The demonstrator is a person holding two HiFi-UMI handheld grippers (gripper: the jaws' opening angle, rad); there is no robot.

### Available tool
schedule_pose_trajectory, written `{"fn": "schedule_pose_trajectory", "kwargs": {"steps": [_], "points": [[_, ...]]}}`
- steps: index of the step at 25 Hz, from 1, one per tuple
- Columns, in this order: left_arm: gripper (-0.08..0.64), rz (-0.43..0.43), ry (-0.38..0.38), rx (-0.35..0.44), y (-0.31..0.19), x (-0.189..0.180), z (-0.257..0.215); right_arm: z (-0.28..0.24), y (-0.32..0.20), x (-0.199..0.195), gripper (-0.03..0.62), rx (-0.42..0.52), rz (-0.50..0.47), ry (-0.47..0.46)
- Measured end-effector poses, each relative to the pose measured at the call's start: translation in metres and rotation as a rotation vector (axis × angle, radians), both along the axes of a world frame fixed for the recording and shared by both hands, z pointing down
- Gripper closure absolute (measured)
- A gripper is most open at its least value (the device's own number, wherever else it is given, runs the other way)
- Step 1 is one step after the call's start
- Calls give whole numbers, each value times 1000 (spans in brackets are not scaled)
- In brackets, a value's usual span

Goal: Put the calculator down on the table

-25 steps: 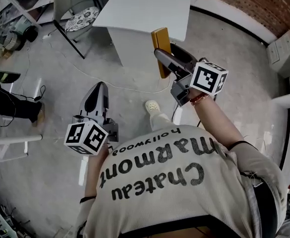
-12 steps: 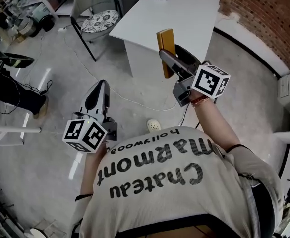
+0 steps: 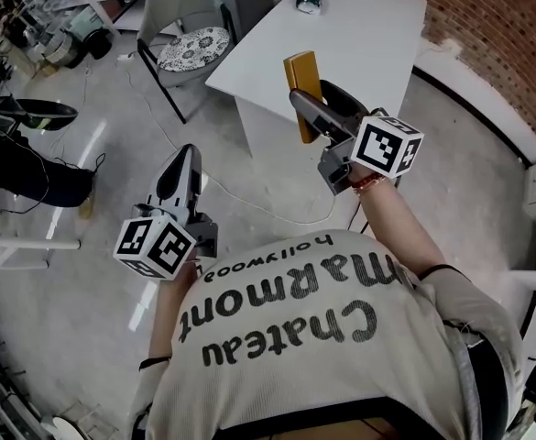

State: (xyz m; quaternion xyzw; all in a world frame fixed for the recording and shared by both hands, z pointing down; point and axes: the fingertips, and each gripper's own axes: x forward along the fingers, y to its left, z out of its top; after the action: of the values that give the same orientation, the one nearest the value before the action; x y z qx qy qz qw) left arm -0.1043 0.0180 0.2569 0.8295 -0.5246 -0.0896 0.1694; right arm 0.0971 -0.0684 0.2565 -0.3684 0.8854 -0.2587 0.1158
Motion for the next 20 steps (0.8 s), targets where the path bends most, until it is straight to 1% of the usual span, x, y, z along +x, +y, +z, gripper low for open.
{"fn": "schedule_pose_trajectory", "kwargs": {"steps": [5, 10, 17, 20], "points": [[560, -18, -2, -27, -23, 4, 14, 23, -26, 2, 212, -60, -2, 37], [560, -20, 13, -60, -39, 9, 31, 51, -42, 8, 212, -121, -8, 42], [560, -16, 30, -132, -57, 4, 65, 98, -60, 12, 212, -208, 11, 66], [560, -7, 27, -142, -72, 0, 72, 115, -73, 12, 212, -240, 26, 71]]}}
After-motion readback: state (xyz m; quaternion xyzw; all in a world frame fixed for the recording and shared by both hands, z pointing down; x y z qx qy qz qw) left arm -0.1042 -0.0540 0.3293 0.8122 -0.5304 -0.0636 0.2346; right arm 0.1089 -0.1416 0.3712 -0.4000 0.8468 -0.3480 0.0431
